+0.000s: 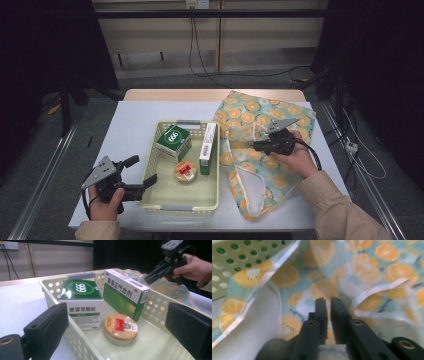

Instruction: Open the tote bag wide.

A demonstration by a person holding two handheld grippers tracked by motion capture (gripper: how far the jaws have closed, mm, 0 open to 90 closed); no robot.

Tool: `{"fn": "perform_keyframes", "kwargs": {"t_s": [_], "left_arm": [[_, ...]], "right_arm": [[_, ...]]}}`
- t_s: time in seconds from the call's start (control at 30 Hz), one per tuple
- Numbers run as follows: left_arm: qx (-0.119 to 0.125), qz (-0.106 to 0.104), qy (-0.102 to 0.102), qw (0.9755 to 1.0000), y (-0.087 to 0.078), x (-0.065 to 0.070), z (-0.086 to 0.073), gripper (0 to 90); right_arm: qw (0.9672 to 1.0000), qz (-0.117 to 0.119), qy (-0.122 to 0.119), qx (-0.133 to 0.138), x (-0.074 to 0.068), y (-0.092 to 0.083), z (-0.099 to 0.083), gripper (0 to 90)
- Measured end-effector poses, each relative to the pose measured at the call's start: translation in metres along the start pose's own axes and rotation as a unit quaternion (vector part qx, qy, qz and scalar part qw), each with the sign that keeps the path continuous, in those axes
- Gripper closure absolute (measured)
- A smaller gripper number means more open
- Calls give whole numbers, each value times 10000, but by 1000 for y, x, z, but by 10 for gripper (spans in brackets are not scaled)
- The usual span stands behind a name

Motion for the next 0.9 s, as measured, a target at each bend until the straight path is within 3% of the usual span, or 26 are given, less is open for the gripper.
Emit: {"fn": "perform_keyframes", "kwargs": {"t_s": [0.1, 0.17, 0.23, 0.3, 0.37, 0.43, 0.63, 0.73, 0.9], "left_arm": [[3, 8, 0, 10000, 0, 0, 0, 49], [-1, -4, -8, 10000, 0, 0, 0, 49], [-19, 4, 5, 10000, 0, -1, -1, 49], [3, 14, -47, 10000, 1, -1, -1, 49], [-12, 17, -35, 10000, 0, -2, -2, 49], [-14, 23, -42, 10000, 0, -2, -2, 49], [-36, 35, -19, 10000, 0, -4, -3, 49], [-30, 48, -31, 10000, 0, -5, -3, 49], [-29, 39, -24, 10000, 0, -4, -2, 49]], "right_arm": [[9998, 115, 149, -91, 5, 15, -12, 890], [9995, 178, 196, -173, 7, 25, -17, 840], [9996, 27, 170, -205, 11, 33, -18, 763], [9999, -15, 154, -68, 15, 38, -15, 717], [9997, -230, 88, -81, 24, 41, -13, 630], [9990, -400, 198, 12, 35, 41, -10, 548], [9958, -712, 470, 319, 63, 23, -4, 485], [9960, -681, 534, 207, 65, 18, -7, 471], [9976, -434, 523, -117, 53, 18, -19, 446]]}}
Point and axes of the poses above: each handheld gripper's, and its own axes: y roughly forward along the jaws, z roughly out of its top, x roughly to its right, the point moved 7 cm from there along y, roughly forward along the jaws, and after that the axes turned 15 degrees about z, right-handed, at the moved point
